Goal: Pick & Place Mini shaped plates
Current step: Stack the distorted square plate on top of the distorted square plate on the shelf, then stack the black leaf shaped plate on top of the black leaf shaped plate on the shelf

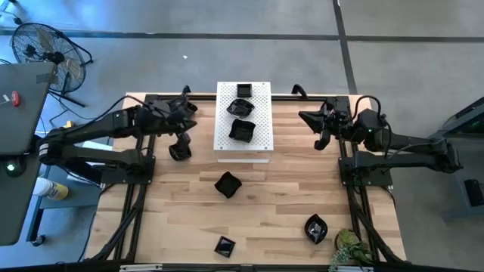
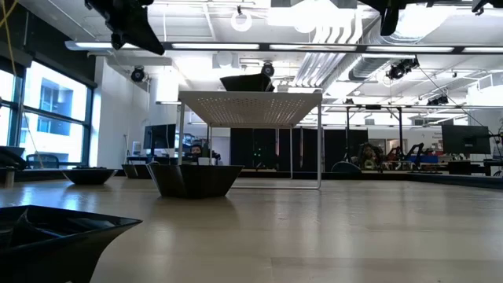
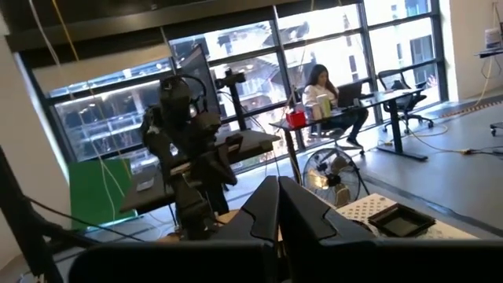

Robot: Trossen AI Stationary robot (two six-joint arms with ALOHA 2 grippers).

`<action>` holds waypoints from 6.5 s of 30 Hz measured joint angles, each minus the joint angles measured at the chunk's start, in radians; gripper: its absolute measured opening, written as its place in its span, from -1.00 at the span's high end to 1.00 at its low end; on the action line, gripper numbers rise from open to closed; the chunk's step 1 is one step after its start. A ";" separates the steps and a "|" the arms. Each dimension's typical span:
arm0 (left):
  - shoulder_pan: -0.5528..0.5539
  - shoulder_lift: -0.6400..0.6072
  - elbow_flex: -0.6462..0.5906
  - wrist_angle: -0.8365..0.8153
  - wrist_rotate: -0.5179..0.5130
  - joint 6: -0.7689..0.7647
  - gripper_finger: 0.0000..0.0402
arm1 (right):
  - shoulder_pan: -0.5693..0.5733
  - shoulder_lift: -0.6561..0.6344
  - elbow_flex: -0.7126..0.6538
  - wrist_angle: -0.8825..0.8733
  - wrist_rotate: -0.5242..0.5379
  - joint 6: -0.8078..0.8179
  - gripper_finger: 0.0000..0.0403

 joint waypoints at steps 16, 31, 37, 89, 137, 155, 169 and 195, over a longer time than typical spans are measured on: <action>-0.245 0.149 0.035 -0.111 -0.042 -0.176 0.96 | 0.000 0.000 0.000 -0.029 0.046 -0.034 0.96; -0.410 0.277 0.035 -0.194 -0.038 -0.467 0.54 | 0.000 0.000 0.000 -0.052 0.041 -0.047 0.97; -0.463 0.362 0.034 -0.224 -0.036 -0.597 0.35 | 0.000 0.000 0.000 -0.061 0.041 -0.055 0.99; -0.470 0.811 0.034 0.093 0.082 -0.821 0.59 | 0.000 0.000 0.000 -0.098 0.040 -0.065 0.97; -0.085 0.489 0.506 -0.131 -0.003 -0.959 1.00 | 0.000 0.000 0.000 -0.105 0.041 -0.073 0.97; -0.037 0.621 0.505 -0.103 0.100 -1.013 1.00 | 0.000 0.000 0.000 -0.100 0.048 -0.072 0.99; -0.037 0.670 0.504 -0.123 0.110 -1.002 1.00 | 0.000 0.000 0.000 -0.100 0.049 -0.072 0.99; -0.037 0.658 0.505 -0.142 0.115 -0.822 0.54 | 0.000 0.000 0.000 -0.105 0.057 -0.073 0.98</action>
